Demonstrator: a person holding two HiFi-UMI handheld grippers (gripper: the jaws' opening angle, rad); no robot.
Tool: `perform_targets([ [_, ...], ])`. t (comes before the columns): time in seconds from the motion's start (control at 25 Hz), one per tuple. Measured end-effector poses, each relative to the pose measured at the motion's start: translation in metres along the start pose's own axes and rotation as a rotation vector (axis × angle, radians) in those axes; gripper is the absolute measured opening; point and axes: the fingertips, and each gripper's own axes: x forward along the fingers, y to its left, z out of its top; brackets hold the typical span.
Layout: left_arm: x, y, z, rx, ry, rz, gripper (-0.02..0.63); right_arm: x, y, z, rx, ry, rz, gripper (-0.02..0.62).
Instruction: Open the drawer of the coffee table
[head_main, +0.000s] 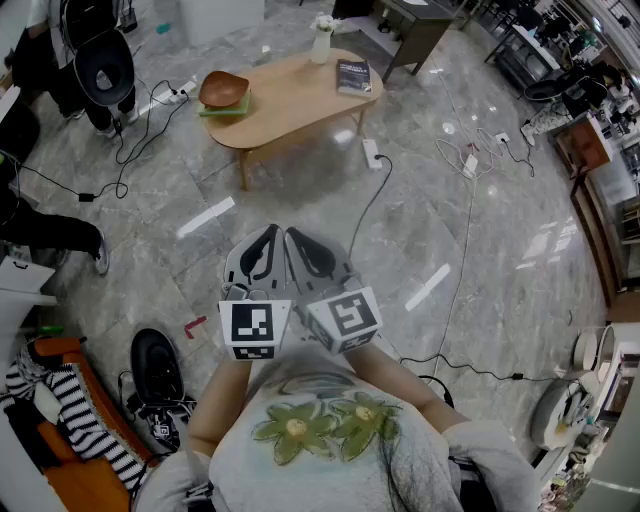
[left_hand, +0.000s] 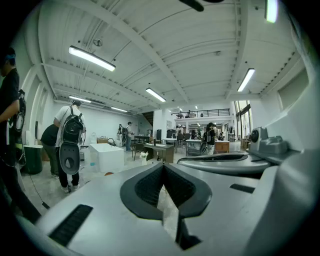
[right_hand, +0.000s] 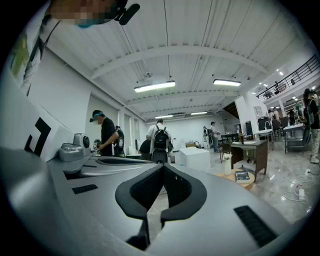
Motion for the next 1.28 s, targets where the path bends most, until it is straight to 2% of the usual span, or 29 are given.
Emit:
perform_targets([
  [0.28, 0.012, 0.001, -0.006, 0.008, 0.028, -0.016, 0.01, 0.01, -0.014, -0.007, 0.012, 0.015, -0.024, 0.02],
  [0.6, 0.053, 0.027, -0.021, -0.011, 0.076, 0.054, 0.011, 0.057, -0.04, -0.023, 0.074, 0.055, 0.071, 0.021],
  [0.92, 0.139, 0.074, -0.031, -0.035, 0.139, 0.131, 0.009, 0.141, -0.091, -0.037, 0.087, 0.135, 0.181, 0.021],
  [1.28, 0.253, 0.084, -0.025, -0.034, 0.173, 0.109, 0.011, 0.209, -0.184, -0.034, 0.114, 0.195, 0.243, 0.021],
])
